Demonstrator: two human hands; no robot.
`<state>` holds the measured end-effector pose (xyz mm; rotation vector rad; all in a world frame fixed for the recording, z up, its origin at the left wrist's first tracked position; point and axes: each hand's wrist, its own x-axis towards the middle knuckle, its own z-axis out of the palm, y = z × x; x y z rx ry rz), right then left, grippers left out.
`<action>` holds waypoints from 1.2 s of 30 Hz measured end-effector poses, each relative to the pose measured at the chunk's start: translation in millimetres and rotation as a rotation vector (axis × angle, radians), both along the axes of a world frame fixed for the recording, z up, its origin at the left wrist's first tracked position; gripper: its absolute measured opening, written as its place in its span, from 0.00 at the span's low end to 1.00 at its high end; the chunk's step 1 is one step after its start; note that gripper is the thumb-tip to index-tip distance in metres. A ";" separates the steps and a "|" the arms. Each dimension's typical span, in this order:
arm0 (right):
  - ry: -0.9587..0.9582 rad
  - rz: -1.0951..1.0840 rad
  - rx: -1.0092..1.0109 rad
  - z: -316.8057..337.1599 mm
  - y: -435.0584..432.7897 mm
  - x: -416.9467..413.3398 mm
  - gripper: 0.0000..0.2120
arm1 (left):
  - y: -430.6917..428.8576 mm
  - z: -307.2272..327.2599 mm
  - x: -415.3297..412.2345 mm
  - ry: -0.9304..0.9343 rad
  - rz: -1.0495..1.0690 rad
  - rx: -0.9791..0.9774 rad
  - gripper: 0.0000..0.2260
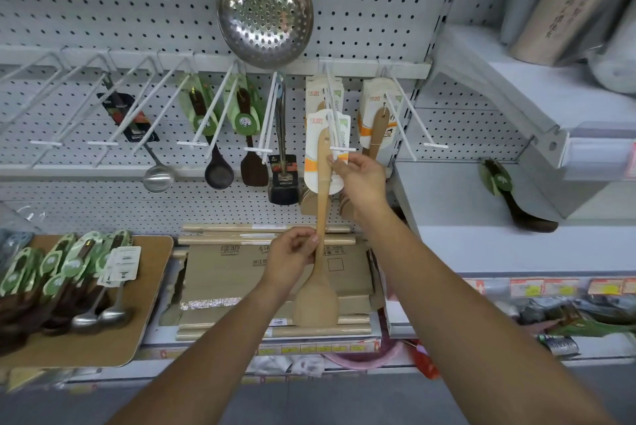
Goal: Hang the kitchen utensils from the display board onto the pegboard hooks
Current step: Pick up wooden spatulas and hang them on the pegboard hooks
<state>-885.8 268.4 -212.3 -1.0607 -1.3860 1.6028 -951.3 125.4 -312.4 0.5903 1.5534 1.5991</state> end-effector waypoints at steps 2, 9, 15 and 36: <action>-0.012 -0.016 -0.001 2.8 13.4 -10.9 0.06 | 16.6 3.2 -9.6 0.008 0.003 -0.027 0.03; -0.108 0.007 0.070 11.1 63.8 -44.0 0.08 | 74.2 8.3 -41.5 0.041 -0.014 -0.069 0.02; -0.207 0.024 0.146 10.0 84.4 -53.0 0.09 | 101.4 9.9 -52.5 0.015 -0.013 -0.090 0.04; -0.826 0.324 0.423 -69.0 48.1 -14.7 0.29 | 43.1 -5.9 -79.4 0.573 -0.119 -0.526 0.18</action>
